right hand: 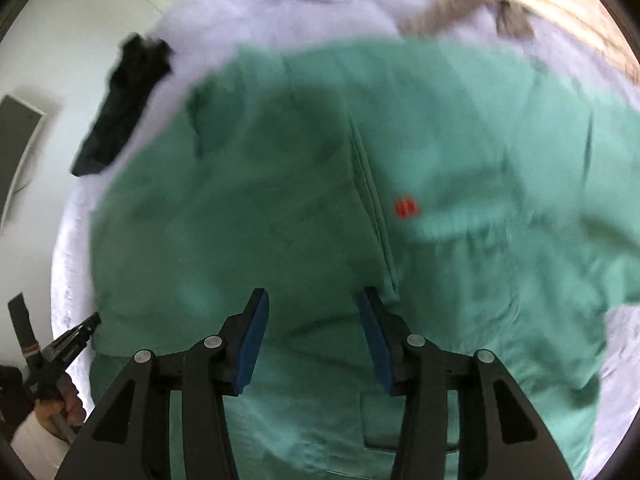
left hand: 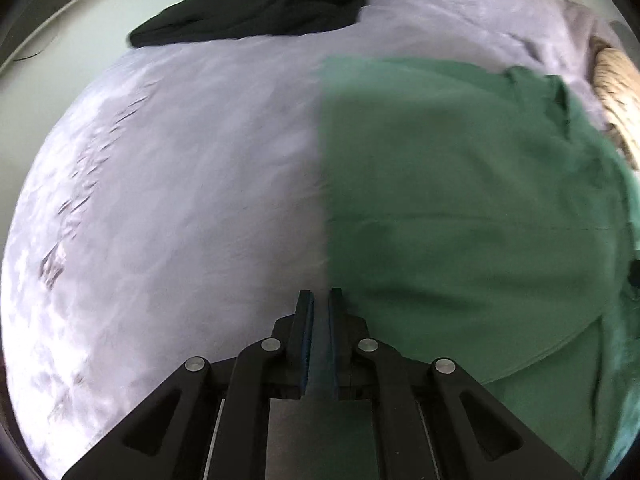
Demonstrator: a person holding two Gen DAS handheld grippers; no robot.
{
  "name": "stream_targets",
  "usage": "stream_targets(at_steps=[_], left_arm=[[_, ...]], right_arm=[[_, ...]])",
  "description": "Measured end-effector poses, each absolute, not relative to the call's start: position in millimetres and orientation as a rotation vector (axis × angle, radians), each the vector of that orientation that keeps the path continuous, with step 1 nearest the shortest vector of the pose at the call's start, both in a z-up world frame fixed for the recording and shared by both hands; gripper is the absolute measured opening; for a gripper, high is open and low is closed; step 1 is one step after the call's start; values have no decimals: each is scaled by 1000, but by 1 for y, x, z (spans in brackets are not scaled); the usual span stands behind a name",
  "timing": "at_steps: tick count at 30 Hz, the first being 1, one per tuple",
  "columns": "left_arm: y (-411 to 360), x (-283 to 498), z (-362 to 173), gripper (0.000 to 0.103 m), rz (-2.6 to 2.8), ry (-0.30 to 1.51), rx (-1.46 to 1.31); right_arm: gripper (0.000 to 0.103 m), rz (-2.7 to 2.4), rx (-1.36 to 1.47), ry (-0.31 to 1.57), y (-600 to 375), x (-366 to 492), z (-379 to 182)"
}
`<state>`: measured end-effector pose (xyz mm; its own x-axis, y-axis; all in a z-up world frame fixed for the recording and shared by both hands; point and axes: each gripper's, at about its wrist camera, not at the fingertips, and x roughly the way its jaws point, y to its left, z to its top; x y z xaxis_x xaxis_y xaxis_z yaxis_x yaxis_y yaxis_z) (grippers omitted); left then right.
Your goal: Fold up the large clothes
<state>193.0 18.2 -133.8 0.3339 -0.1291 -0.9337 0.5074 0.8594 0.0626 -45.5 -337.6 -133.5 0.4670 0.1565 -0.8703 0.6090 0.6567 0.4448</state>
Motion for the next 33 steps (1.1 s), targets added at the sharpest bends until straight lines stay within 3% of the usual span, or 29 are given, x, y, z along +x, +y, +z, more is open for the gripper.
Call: stream_targets(at_steps=[5, 7, 8, 10, 11, 12, 13, 14, 33], left_arm=[[50, 198, -117, 8, -368, 1215, 326], [54, 193, -108, 8, -363, 1208, 321], [56, 190, -103, 8, -370, 1208, 315], [58, 180, -96, 9, -394, 1207, 307], [57, 176, -95, 15, -404, 1207, 308], [55, 170, -93, 34, -413, 1206, 314], [53, 165, -92, 95, -414, 1204, 319], [52, 158, -89, 101, -405, 1188, 322], [-55, 45, -110, 102, -620, 1276, 485]], right_arm=[[55, -302, 924, 1067, -335, -75, -131], [72, -289, 959, 1072, -331, -86, -130], [75, -286, 972, 1074, -325, -93, -129], [75, -275, 996, 1073, -314, -103, -127], [75, -271, 1007, 1073, -309, -109, -127], [75, -267, 1023, 1071, -304, -115, -127], [75, -266, 1038, 1070, -302, -119, -127], [76, -266, 1053, 1065, -299, -123, -127], [87, -262, 1229, 944, -312, -204, -124]])
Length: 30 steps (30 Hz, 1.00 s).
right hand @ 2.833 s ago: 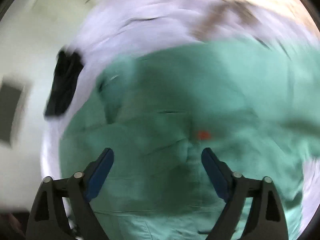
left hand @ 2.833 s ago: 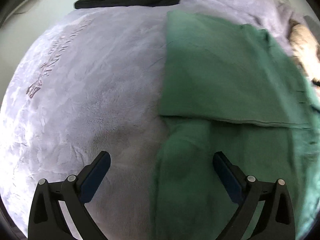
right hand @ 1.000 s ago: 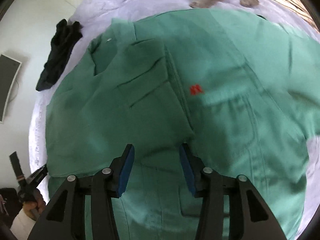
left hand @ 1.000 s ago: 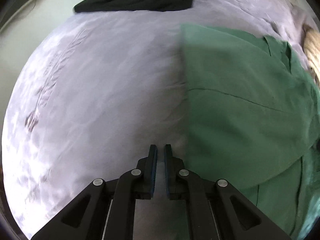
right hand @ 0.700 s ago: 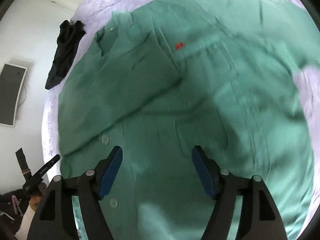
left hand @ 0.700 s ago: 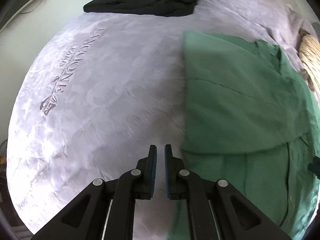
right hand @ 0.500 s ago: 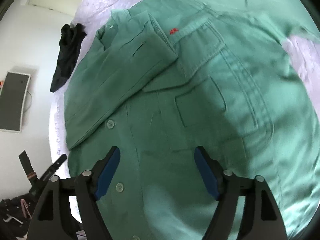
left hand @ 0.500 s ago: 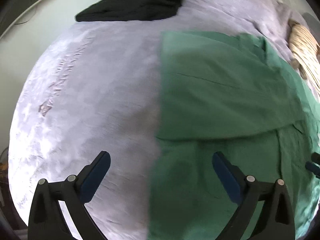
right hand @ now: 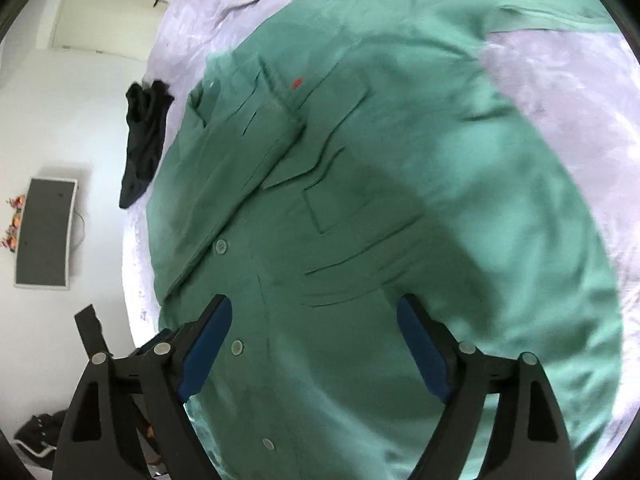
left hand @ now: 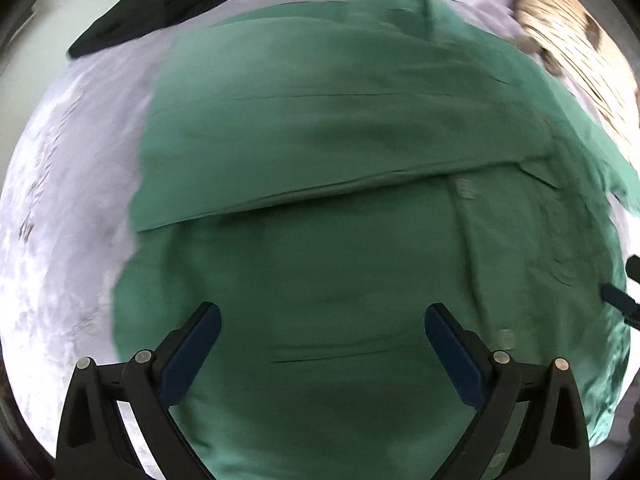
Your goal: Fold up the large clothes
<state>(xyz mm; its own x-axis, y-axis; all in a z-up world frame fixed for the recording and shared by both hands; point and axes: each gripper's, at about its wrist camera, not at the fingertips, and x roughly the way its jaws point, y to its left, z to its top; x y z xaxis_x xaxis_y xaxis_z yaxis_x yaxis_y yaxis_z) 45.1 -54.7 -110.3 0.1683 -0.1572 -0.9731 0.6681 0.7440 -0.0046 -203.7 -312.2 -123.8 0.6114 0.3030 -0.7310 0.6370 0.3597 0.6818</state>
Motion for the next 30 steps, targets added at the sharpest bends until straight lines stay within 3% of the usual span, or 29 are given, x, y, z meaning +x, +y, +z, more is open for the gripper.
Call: stream_targets(at_steps=[9, 10, 11, 30], left_arm=[[-126, 3, -104, 102, -702, 1272, 469], [-136, 0, -103, 102, -707, 1273, 465], [-143, 2, -104, 102, -708, 1272, 467], [-248, -63, -108, 102, -768, 1299, 502]], right_arm=[[90, -331, 1296, 853, -361, -253, -123], [102, -339, 1298, 844, -366, -257, -123], [103, -345, 1300, 835, -372, -262, -123], [103, -434, 1433, 663, -494, -335, -140]])
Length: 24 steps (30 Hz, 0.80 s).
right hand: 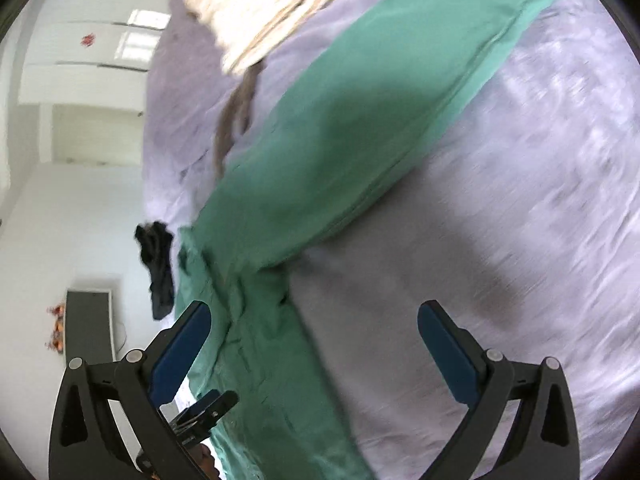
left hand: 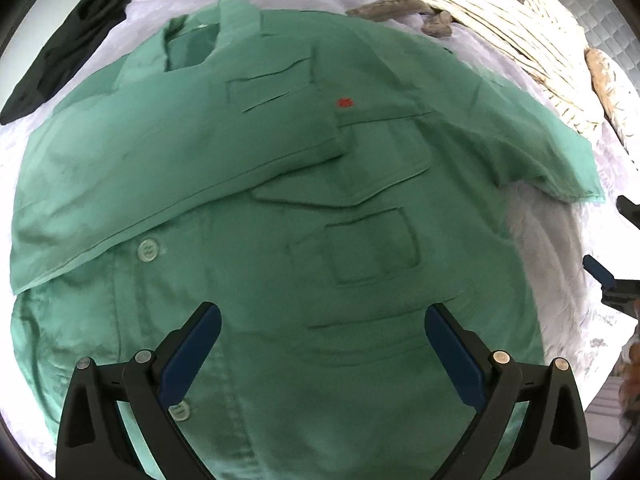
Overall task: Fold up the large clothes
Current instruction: 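Grasp the cuff of the other sleeve with the right gripper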
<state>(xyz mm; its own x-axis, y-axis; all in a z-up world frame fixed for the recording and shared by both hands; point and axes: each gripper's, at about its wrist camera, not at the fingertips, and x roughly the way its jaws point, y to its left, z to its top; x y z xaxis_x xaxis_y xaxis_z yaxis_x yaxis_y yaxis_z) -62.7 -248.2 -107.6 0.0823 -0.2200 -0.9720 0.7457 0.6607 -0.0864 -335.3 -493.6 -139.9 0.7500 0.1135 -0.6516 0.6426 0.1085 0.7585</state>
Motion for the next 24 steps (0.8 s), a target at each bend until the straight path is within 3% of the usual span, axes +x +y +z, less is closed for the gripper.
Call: stream_targets(at_steps=[8, 21, 22, 24], left_arm=[[-272, -67, -102, 102, -790, 1293, 487], [-293, -52, -104, 102, -762, 1281, 474], [-290, -51, -103, 102, -760, 1280, 473], [-288, -47, -102, 102, -755, 1277, 470]], right_arm=[[103, -591, 1413, 615, -575, -361, -149], [103, -640, 1680, 257, -649, -382, -190], [97, -638, 1706, 246, -649, -381, -192], [53, -610, 1775, 211, -648, -380, -198]])
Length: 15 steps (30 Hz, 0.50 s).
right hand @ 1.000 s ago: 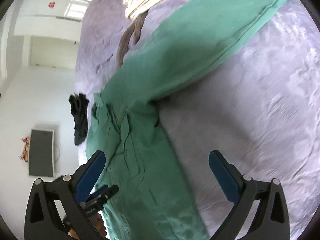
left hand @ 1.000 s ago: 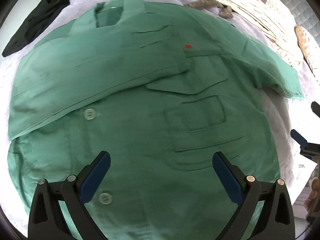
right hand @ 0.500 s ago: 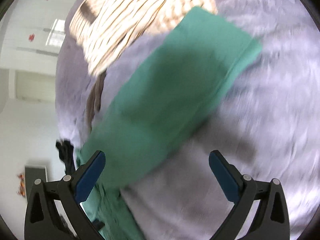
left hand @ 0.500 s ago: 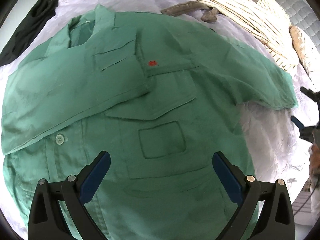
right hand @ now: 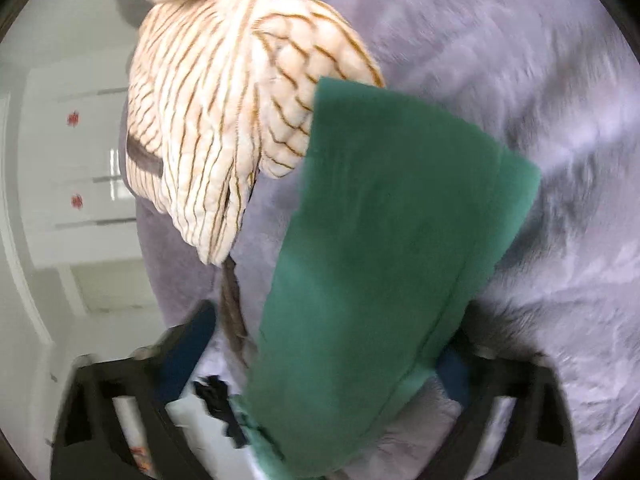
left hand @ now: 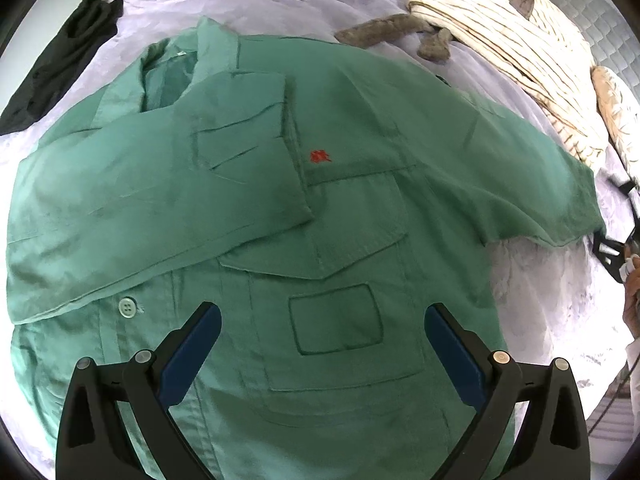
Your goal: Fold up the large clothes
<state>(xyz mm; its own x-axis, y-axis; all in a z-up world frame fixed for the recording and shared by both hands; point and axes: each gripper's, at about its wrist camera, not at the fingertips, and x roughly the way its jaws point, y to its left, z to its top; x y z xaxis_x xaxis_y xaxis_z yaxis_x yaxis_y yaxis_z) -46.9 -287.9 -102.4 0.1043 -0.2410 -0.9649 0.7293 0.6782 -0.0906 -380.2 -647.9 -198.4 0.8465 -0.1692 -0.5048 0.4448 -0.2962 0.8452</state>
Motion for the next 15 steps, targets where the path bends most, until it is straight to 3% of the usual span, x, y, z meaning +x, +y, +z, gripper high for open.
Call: stream_targets(at_steps=[1, 2, 10, 15], left_arm=[[-286, -44, -102, 102, -751, 1277, 465], [-283, -42, -101, 102, -748, 1275, 461], [-256, -7, -95, 102, -692, 1225, 421], [-224, 16, -93, 102, -674, 1239, 352]], right_arm=[[15, -598, 1806, 213, -647, -378, -203], [7, -582, 1829, 216, -646, -376, -207], [7, -404, 1672, 180, -632, -329, -153], [7, -221, 1516, 235, -604, -252, -95]])
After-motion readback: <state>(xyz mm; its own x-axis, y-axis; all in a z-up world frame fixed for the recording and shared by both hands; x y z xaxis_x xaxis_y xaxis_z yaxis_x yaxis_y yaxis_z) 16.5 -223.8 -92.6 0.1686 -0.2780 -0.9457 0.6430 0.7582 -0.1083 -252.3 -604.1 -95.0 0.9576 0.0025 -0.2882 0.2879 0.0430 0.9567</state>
